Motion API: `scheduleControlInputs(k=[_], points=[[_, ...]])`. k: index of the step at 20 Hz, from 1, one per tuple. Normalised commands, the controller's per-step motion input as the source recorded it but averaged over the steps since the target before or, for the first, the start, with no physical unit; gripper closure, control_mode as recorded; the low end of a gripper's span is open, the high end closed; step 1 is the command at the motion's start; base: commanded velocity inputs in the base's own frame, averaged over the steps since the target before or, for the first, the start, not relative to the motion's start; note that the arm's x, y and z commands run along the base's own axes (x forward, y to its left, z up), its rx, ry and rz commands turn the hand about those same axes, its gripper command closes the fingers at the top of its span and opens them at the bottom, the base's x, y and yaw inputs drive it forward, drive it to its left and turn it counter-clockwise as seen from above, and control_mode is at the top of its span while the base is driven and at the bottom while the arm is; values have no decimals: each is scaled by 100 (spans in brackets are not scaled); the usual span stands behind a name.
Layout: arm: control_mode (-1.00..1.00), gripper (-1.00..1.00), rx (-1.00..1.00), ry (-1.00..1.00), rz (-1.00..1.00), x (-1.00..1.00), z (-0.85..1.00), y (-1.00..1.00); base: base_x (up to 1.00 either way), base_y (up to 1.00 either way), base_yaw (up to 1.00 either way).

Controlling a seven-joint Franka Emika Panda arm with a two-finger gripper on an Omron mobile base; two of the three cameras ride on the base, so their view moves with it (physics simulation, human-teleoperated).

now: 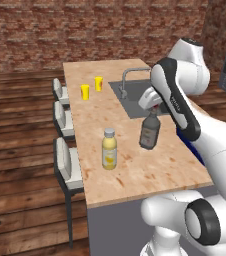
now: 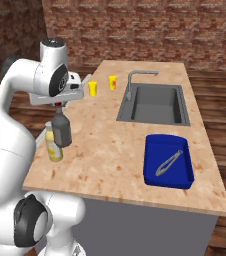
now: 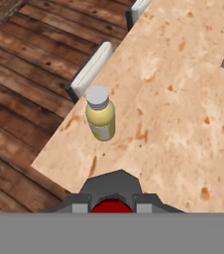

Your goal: Place the drinks on the dining counter in a tight cluster.

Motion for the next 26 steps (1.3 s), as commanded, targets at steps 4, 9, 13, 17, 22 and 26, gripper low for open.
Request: scheduleControlInputs(k=[4, 9, 13, 17, 22, 26], points=[[-100, 100, -4, -6, 8, 20, -41, 2, 0, 0, 0], [-100, 100, -2, 0, 6, 14, -20, 3, 0, 0, 0], [-100, 100, 0, 0, 3, 24, -29, 14, 0, 0, 0], [-100, 100, 0, 1, 3, 31, -25, 1, 0, 0, 0], [-100, 100, 0, 3, 4, 33, -17, 0, 0, 0, 0], [-100, 100, 0, 7, 5, 29, -21, 0, 0, 0, 0]])
